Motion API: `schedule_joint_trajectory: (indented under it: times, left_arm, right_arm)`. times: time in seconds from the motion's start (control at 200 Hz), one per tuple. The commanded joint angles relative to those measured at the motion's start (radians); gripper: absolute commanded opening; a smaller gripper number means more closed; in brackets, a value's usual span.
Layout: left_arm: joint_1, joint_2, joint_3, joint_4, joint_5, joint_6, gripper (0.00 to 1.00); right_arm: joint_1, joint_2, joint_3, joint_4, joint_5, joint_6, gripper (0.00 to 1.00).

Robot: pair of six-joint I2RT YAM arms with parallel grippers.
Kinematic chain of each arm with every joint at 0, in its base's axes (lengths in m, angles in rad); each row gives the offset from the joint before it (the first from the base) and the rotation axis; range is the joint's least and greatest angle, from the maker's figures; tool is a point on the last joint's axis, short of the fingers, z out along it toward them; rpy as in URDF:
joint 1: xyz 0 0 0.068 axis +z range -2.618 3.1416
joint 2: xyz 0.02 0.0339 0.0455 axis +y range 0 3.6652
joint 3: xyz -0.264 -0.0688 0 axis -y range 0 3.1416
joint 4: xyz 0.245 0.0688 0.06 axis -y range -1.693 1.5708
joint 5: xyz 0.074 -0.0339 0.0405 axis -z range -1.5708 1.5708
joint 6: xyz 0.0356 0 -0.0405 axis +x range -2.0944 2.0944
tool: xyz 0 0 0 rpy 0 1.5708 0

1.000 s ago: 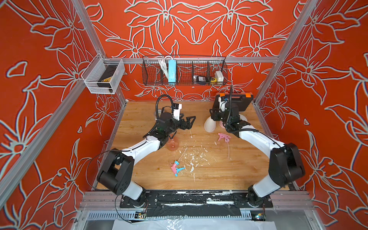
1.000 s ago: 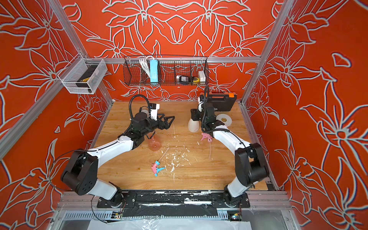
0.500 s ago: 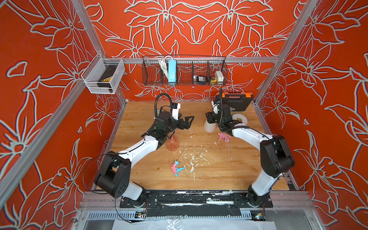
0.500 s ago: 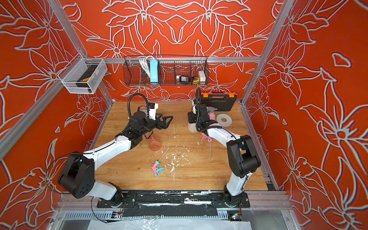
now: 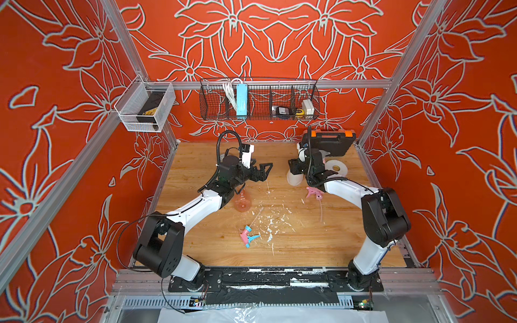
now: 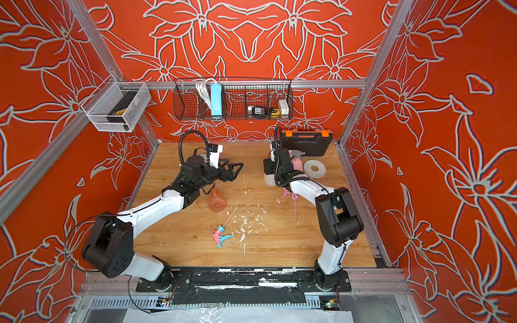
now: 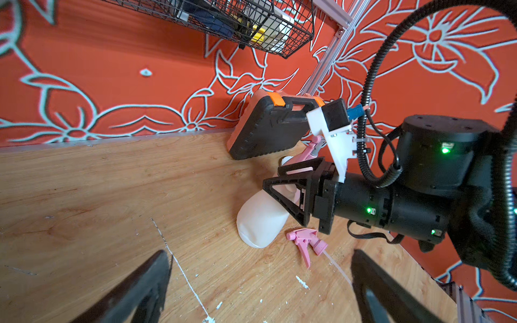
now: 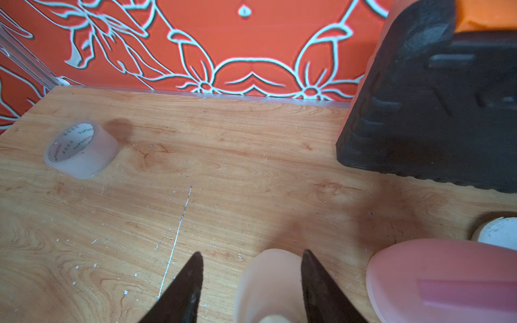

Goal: Attach spray nozzles to spray bottles
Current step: Pick up the spray bottle from the center of the board.

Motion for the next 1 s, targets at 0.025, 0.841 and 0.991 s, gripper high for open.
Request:
schedule_joint_trajectory:
  times: [0.025,0.841,0.991]
  left_arm:
    - [0.005,-0.001,0.017,0.021,0.019,0.012,0.96]
    - [0.090,0.052,-0.033,0.183,0.220,-0.069,0.82]
    - [0.081,0.051,-0.070,0.317,0.222,-0.016,0.78]
  right_arm:
    - [0.012,0.007,-0.034,0.036,0.035,-0.004,0.53]
    - [0.047,-0.020,-0.078,0.077,0.087,-0.054,0.13]
    - [0.047,-0.084,-0.065,0.006,0.081,-0.044,0.10]
